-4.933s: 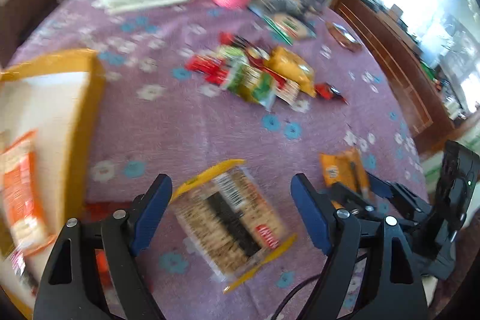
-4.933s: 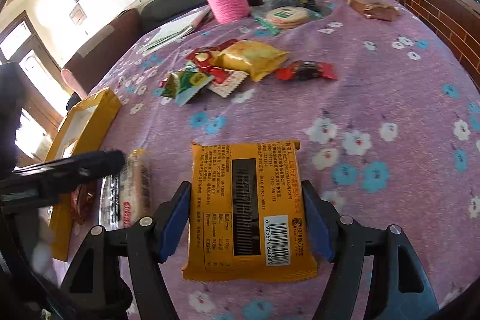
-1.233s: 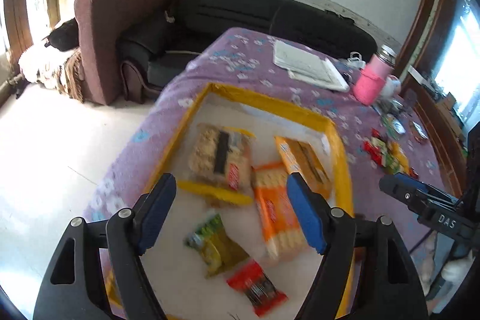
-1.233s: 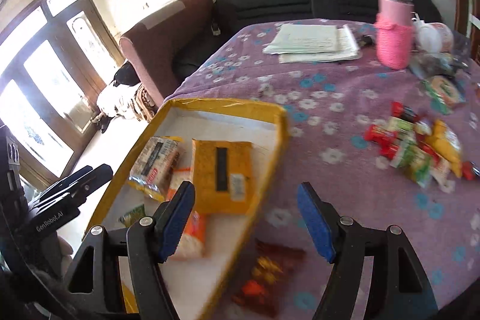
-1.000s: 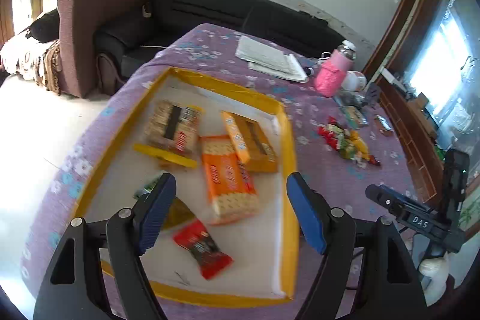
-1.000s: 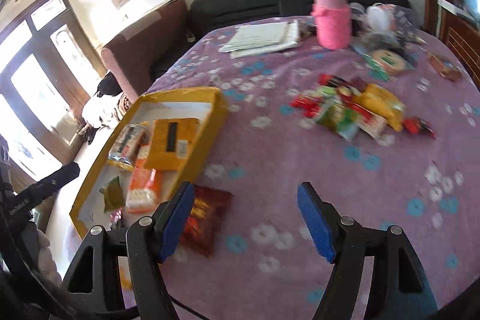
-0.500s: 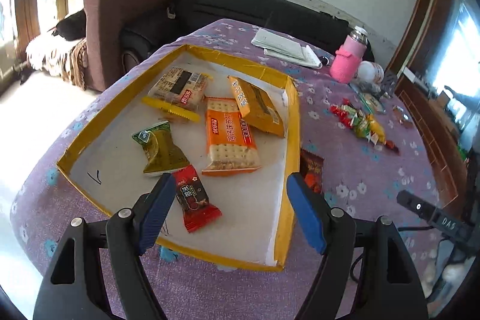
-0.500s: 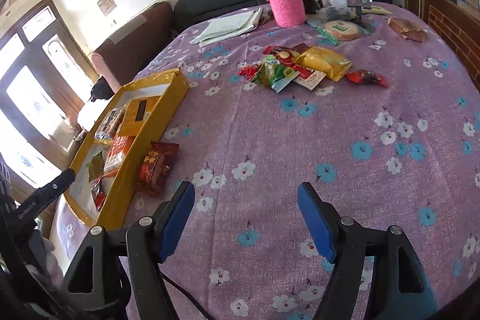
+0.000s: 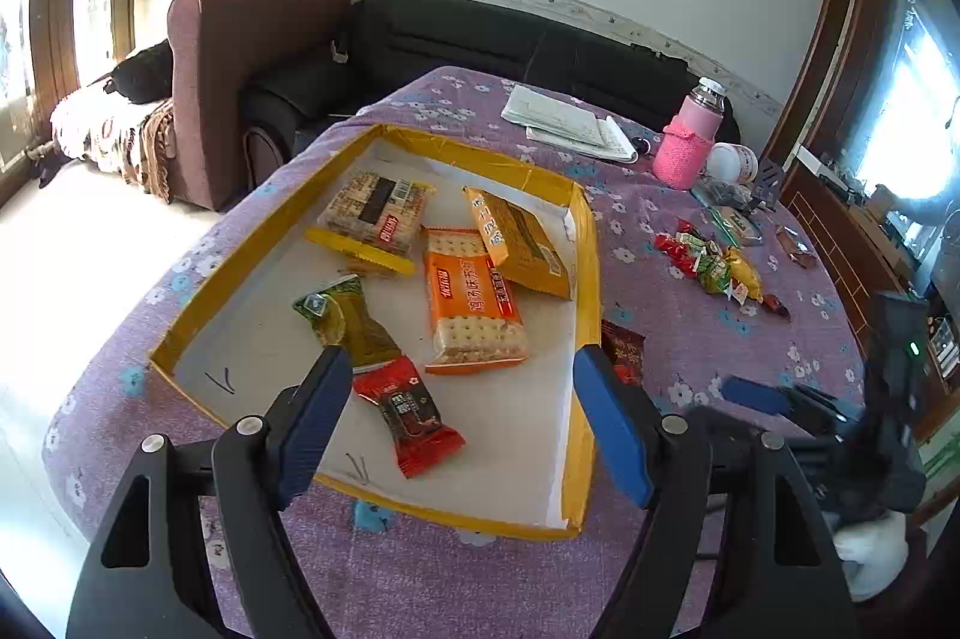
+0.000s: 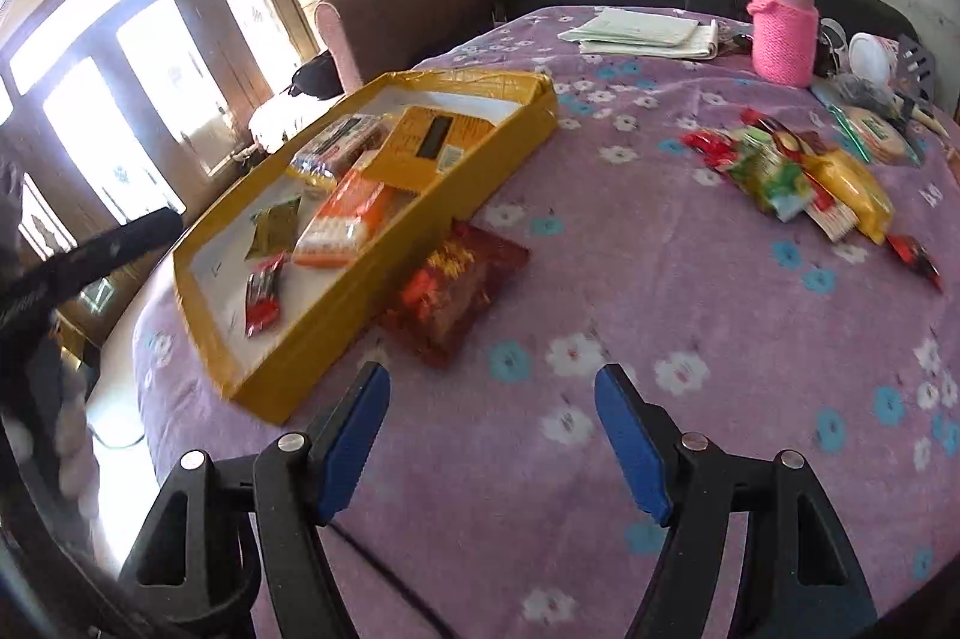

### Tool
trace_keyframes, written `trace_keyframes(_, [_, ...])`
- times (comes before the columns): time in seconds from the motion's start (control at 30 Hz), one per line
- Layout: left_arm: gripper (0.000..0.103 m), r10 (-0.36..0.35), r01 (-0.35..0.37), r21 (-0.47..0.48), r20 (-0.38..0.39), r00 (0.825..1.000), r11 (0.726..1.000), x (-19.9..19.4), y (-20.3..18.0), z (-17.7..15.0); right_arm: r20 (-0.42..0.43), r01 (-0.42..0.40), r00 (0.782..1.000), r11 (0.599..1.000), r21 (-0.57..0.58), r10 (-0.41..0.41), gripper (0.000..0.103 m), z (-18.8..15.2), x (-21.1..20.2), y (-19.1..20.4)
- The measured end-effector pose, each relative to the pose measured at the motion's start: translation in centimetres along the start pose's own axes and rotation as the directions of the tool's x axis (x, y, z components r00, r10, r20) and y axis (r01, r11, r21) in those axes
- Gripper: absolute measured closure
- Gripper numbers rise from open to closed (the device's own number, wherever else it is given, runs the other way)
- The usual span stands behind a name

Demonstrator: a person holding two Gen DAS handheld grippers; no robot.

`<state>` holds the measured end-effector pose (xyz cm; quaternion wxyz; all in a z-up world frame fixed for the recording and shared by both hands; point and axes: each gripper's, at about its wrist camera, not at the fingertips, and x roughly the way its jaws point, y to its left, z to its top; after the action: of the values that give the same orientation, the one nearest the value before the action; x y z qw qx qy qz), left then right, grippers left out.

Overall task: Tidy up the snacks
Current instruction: 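Move both tools back over the table toward the snack pile, then grasp the red candy packet with left tool while right tool grasps green packet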

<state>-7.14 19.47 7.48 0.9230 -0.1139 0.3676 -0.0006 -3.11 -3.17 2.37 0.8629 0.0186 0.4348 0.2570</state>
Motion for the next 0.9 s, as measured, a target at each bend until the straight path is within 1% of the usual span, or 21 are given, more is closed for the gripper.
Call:
trace_keyframes(0.07, [0.027,-0.003,0.003,0.0,-0.002,1.0,1.0,0.1,-0.1,0.0,0.002,-0.008,1.0,0.998,0.06,0.008,0.031,1.3,1.2,0.3])
trace_keyframes(0.17, [0.027,-0.009,0.01,0.002,-0.005,1.0,1.0,0.1,-0.2,0.1,-0.041,0.033,0.999,0.994,0.105,-0.029,0.033,2.8,3.6,1.0])
trace_keyframes(0.23, [0.027,-0.019,0.019,0.004,-0.007,1.0,1.0,0.2,-0.2,0.1,-0.076,0.049,0.996,0.993,0.108,-0.041,0.043,3.2,5.1,1.4])
trace_keyframes(0.27, [0.027,-0.02,0.02,0.006,-0.008,1.0,1.0,0.2,-0.3,0.1,-0.103,0.043,0.994,0.992,0.115,-0.031,0.055,3.2,5.9,1.5])
trace_keyframes(0.3, [0.027,-0.024,0.024,0.009,-0.01,1.0,1.0,0.3,-0.4,0.1,-0.113,0.048,0.993,0.991,0.123,-0.034,0.066,3.1,6.3,1.5])
trace_keyframes(0.37, [0.027,-0.036,0.036,0.013,-0.016,0.999,0.999,0.4,-0.6,0.1,-0.111,0.057,0.993,0.987,0.147,-0.041,0.068,2.9,6.3,1.1])
trace_keyframes(0.4, [0.027,-0.043,0.043,0.015,-0.018,0.999,0.999,0.5,-0.8,0.1,-0.112,0.075,0.992,0.985,0.157,-0.058,0.069,2.6,5.9,0.7])
trace_keyframes(0.53, [0.027,-0.079,0.08,0.036,-0.027,0.997,0.996,0.9,-2.2,0.0,-0.111,0.19,0.979,0.966,0.176,-0.173,0.069,1.1,3.8,-1.5])
trace_keyframes(0.57, [0.027,-0.085,0.087,0.044,-0.03,0.996,0.995,1.0,-2.6,0.0,-0.111,0.202,0.977,0.962,0.183,-0.184,0.068,0.7,3.4,-2.2])
trace_keyframes(0.6, [0.027,-0.093,0.095,0.053,-0.033,0.995,0.994,1.1,-3.1,-0.1,-0.113,0.185,0.98,0.965,0.188,-0.166,0.063,0.3,2.9,-3.0])
trace_keyframes(0.63, [0.027,-0.103,0.106,0.065,-0.036,0.994,0.992,1.2,-3.6,-0.1,-0.11,0.14,0.987,0.972,0.19,-0.12,0.063,0.0,2.5,-3.5])
trace_keyframes(0.67, [0.027,-0.112,0.114,0.079,-0.039,0.993,0.99,1.3,-4.2,-0.2,-0.097,0.076,0.994,0.978,0.196,-0.057,0.063,-0.2,1.8,-4.2])
trace_keyframes(0.7, [0.027,-0.118,0.121,0.09,-0.041,0.992,0.989,1.3,-4.6,-0.3,-0.066,0.011,0.998,0.976,0.216,0.003,0.061,-0.3,0.6,-5.2])
trace_keyframes(0.73, [0.027,-0.13,0.134,0.104,-0.045,0.991,0.986,1.4,-5.2,-0.4,-0.041,-0.011,0.999,0.973,0.232,0.021,0.06,-0.2,-0.2,-6.0])
trace_keyframes(0.77, [0.027,-0.135,0.14,0.11,-0.049,0.99,0.984,1.5,-5.6,-0.4,0.004,-0.02,1.0,0.967,0.254,0.019,0.055,0.2,-1.5,-7.5])
trace_keyframes(0.8, [0.027,-0.14,0.146,0.116,-0.054,0.989,0.983,1.6,-5.9,-0.4,0.038,-0.003,0.999,0.967,0.257,-0.007,0.052,0.7,-2.3,-8.4])
trace_keyframes(0.83, [0.027,-0.148,0.154,0.122,-0.063,0.987,0.98,1.9,-6.3,-0.5,0.068,0.032,0.996,0.968,0.248,-0.051,0.05,1.4,-3.0,-9.3])
trace_keyframes(0.87, [0.027,-0.15,0.158,0.124,-0.071,0.986,0.98,2.1,-6.6,-0.5,0.092,0.079,0.99,0.969,0.234,-0.103,0.045,2.2,-3.3,-10.2])
trace_keyframes(0.9, [0.027,-0.155,0.165,0.124,-0.087,0.984,0.978,2.5,-6.9,-0.6,0.111,0.131,0.981,0.969,0.211,-0.157,0.045,3.4,-3.2,-11.2])
